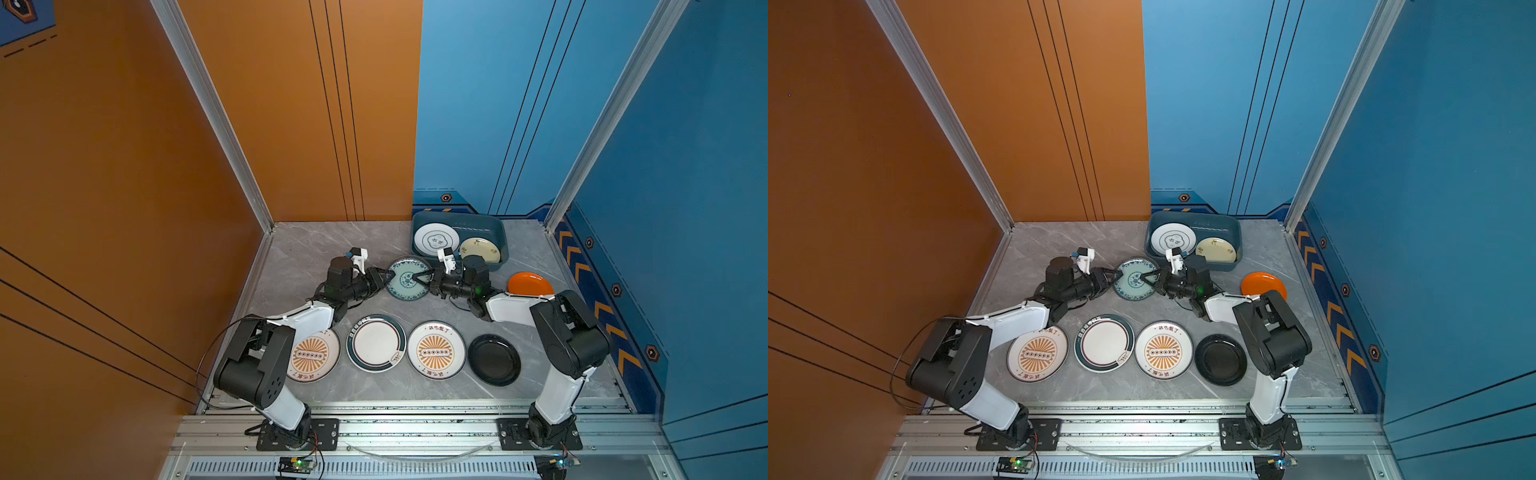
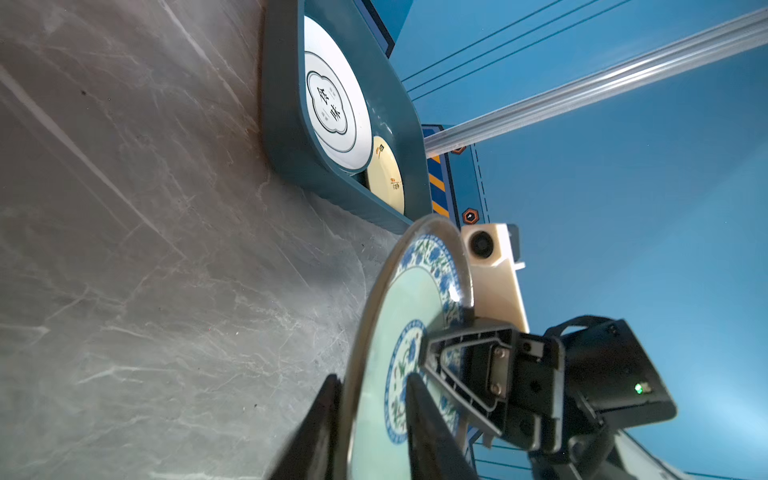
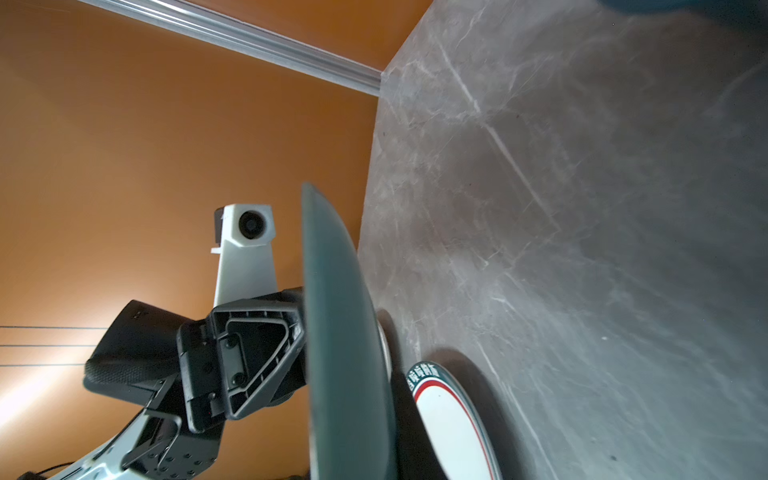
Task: Place the plates into the plastic bin on the countertop
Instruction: 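Carry the blue-floral plate into the teal bin with the right gripper while the left withdraws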
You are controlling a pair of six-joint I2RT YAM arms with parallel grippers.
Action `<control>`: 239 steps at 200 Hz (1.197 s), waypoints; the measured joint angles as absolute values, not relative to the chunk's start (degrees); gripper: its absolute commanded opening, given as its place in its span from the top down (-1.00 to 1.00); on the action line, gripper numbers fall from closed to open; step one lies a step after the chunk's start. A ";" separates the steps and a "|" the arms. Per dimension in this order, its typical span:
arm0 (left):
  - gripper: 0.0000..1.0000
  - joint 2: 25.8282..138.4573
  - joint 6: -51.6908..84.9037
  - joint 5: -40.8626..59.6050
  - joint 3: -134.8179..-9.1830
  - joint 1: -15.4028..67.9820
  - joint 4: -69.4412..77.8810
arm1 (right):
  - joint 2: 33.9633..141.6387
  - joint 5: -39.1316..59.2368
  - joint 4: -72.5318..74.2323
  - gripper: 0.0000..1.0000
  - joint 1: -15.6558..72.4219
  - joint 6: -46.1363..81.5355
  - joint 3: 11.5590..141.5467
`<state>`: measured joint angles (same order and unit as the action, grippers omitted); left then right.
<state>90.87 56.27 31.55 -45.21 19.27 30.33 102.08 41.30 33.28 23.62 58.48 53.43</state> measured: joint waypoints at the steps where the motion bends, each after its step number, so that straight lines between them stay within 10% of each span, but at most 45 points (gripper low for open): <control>1: 0.18 90.87 56.27 31.55 -45.21 19.27 30.33 | 102.08 41.30 33.28 1.00 23.62 58.48 53.43; 99: -1.00 89.80 48.60 32.69 -46.57 21.17 23.42 | 92.40 25.10 -12.78 1.00 4.80 33.15 71.57; 239: -0.96 81.54 30.37 25.08 -50.41 25.56 3.90 | 112.55 24.95 -19.59 1.00 -5.91 31.62 87.18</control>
